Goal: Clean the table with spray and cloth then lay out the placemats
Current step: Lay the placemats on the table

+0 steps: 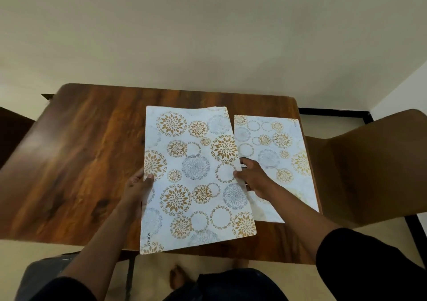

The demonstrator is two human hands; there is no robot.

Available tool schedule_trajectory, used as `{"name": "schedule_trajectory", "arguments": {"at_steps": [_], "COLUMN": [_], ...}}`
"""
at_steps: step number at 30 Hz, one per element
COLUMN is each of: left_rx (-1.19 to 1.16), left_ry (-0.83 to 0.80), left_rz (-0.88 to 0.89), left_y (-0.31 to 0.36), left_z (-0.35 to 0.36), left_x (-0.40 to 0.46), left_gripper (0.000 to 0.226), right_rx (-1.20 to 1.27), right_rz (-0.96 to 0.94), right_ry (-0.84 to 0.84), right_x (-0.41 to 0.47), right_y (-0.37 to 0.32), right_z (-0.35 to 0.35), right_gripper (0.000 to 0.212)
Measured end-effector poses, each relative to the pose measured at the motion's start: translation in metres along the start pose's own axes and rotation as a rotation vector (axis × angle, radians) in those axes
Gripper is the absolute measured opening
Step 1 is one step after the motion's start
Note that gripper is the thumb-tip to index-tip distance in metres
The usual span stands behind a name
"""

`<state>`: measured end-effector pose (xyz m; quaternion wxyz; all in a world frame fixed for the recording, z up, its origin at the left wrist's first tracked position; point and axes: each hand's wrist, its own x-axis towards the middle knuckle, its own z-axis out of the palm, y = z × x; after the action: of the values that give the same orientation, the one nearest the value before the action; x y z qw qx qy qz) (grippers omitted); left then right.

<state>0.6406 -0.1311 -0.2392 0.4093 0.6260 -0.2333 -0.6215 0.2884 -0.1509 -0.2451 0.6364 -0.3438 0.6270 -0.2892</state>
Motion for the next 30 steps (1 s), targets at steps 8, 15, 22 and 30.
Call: {"name": "schedule_trajectory", "arguments": {"at_steps": [8,15,22,30], "left_rx": [0.013,0.232,0.478,0.592], "left_ry": [0.046,0.197,0.506,0.625], "left_rz": [0.021,0.148,0.253,0.254], "left_y": [0.036,0.04,0.024,0.007], "left_z": [-0.072,-0.142,-0.183,-0.197], "left_x": [-0.001,-0.006,-0.018,-0.013], "left_gripper": [0.027,0.033,0.037,0.049], "right_rx": [0.028,0.082,0.112,0.064], "right_rz": [-0.065,-0.04,0.002,0.006], "right_ry": [0.087,0.145,0.252,0.173], "right_x": [0.006,0.008,0.016,0.063], "right_y": [-0.022,-0.03,-0.04,-0.06], "right_z": [0.086,0.159,0.221,0.266], "right_gripper": [0.038,0.04,0.03,0.04]}}
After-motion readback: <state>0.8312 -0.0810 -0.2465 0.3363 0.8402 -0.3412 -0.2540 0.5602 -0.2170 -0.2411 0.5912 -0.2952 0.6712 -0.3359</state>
